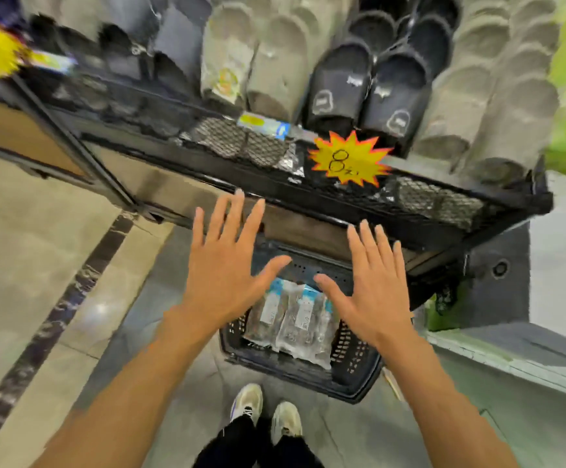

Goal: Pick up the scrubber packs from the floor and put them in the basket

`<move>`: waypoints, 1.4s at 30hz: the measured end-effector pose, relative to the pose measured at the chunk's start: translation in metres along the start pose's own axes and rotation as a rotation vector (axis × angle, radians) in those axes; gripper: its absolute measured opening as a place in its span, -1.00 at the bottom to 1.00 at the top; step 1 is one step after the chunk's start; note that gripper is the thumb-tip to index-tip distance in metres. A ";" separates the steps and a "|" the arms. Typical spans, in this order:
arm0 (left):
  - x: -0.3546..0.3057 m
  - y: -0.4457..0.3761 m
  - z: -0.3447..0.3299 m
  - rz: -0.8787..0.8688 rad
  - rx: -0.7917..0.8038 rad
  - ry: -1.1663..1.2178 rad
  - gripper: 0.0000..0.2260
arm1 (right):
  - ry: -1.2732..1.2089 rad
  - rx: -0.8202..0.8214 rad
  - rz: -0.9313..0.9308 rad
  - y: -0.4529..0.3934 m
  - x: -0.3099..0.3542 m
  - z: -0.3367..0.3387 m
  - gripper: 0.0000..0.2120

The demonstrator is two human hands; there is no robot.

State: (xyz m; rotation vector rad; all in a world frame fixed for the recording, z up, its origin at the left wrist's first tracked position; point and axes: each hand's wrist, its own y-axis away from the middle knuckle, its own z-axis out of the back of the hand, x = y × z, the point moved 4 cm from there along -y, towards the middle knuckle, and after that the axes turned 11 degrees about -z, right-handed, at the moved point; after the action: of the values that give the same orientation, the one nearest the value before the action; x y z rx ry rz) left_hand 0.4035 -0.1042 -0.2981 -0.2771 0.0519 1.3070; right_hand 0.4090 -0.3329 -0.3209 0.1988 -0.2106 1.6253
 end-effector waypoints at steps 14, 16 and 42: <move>0.072 0.123 0.229 0.435 -0.413 0.079 -0.18 | -0.109 -0.074 0.465 0.015 0.215 0.151 -0.17; 0.095 0.143 0.248 0.469 -0.425 0.005 -0.20 | -0.126 -0.071 0.538 0.010 0.255 0.154 -0.15; 0.514 0.341 0.384 0.942 -0.625 -0.113 -0.30 | -0.402 0.131 0.943 -0.053 0.795 0.057 -0.10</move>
State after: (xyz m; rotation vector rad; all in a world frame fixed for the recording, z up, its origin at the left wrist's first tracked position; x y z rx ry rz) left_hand 0.1683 0.5493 -0.0858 -0.7684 -0.3715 2.2608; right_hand 0.4111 0.4227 -0.0617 0.5918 -0.5644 2.5280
